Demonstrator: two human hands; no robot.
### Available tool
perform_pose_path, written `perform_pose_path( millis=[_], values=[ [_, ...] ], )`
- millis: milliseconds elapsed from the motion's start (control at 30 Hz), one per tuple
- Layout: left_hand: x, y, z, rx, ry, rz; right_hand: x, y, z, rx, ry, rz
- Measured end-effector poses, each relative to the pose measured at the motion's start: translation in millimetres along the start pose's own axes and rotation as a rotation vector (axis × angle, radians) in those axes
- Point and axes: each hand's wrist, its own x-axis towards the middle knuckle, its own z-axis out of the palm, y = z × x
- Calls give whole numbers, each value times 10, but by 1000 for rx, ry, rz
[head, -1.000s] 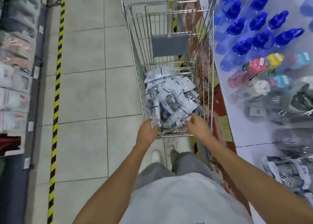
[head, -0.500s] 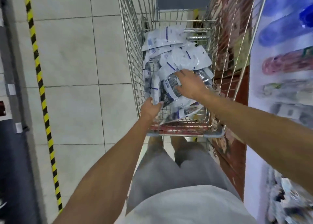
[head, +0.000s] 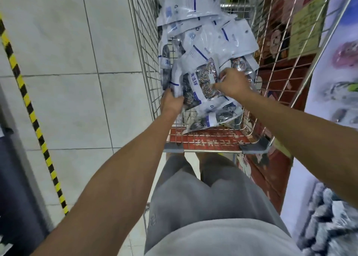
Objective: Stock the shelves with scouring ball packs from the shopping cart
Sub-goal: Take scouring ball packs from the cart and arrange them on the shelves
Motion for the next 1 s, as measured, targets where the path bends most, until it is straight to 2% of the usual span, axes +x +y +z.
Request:
perform_pose_path(
  millis=[100, 267, 433, 633, 700, 1000],
  values=[
    [-49, 17, -27, -62, 22, 25, -9, -42, 25, 159, -33, 31],
    [-256, 177, -158, -268, -5, 56, -171, -15, -99, 668, 72, 158],
    [-452, 324, -327, -442, -139, 39, -433, 63, -348, 990, 191, 125],
    [-770, 473, -527, -625, -419, 45, -784, 182, -675, 1278, 226, 49],
    [-911, 557, -604, -637, -466, 52, -913, 194, -785, 1355, 246, 31],
    [-1676, 874, -1005, -588, -400, 212, -1608, 78, -1219, 1516, 280, -34]
  ],
)
